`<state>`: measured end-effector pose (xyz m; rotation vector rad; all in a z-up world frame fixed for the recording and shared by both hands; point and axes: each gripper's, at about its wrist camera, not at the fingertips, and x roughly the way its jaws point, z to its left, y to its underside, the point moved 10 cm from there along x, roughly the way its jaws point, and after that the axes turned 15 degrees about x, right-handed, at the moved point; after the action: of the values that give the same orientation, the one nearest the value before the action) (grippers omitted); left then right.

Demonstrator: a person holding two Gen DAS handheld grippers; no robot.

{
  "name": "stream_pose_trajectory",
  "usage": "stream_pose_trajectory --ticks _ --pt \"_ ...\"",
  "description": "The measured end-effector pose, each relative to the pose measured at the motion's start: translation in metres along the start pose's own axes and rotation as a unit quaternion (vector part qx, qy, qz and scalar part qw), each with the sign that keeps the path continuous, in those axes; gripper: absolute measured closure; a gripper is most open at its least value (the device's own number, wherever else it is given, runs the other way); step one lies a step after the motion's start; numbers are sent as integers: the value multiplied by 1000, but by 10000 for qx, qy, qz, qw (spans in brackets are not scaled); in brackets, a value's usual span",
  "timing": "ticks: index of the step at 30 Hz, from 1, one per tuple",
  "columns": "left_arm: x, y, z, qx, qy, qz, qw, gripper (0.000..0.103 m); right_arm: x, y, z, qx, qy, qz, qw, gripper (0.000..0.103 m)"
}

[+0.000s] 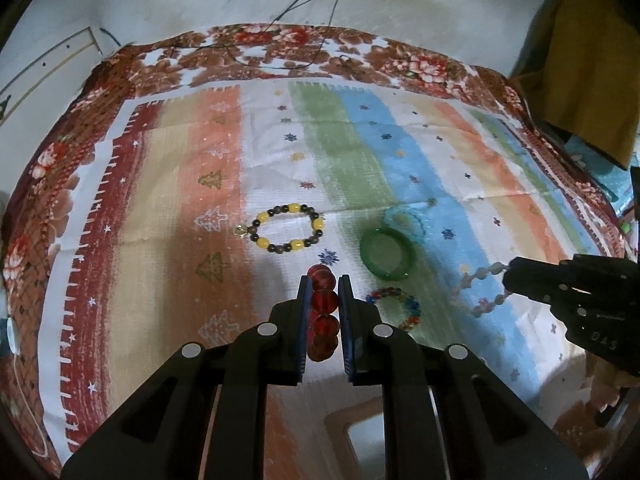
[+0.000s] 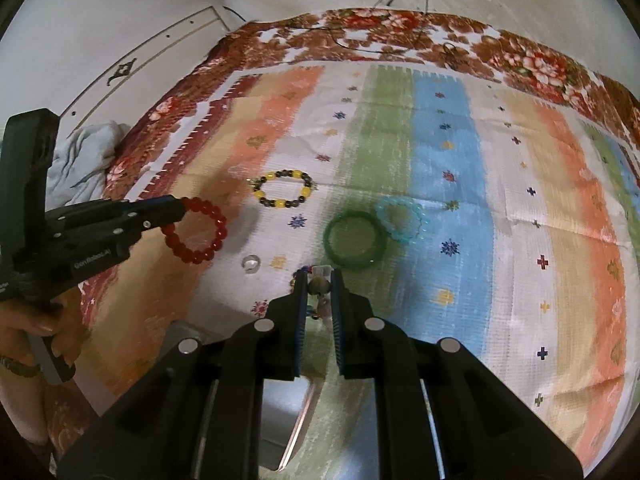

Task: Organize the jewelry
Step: 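Close left tool on red bracelet and lift while right tool grasps and lifts pink-white bracelet, then carry both bracelets over the silver tin and open both tools to drop them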

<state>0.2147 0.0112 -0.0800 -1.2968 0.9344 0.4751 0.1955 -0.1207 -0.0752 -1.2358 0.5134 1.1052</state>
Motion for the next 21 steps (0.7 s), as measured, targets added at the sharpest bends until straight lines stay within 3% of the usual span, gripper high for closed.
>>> stream_pose_trajectory --ticks 21 --pt "-38 18 -38 309 170 -283 9990 90 -38 24 32 -288 -371 -220 9987 90"
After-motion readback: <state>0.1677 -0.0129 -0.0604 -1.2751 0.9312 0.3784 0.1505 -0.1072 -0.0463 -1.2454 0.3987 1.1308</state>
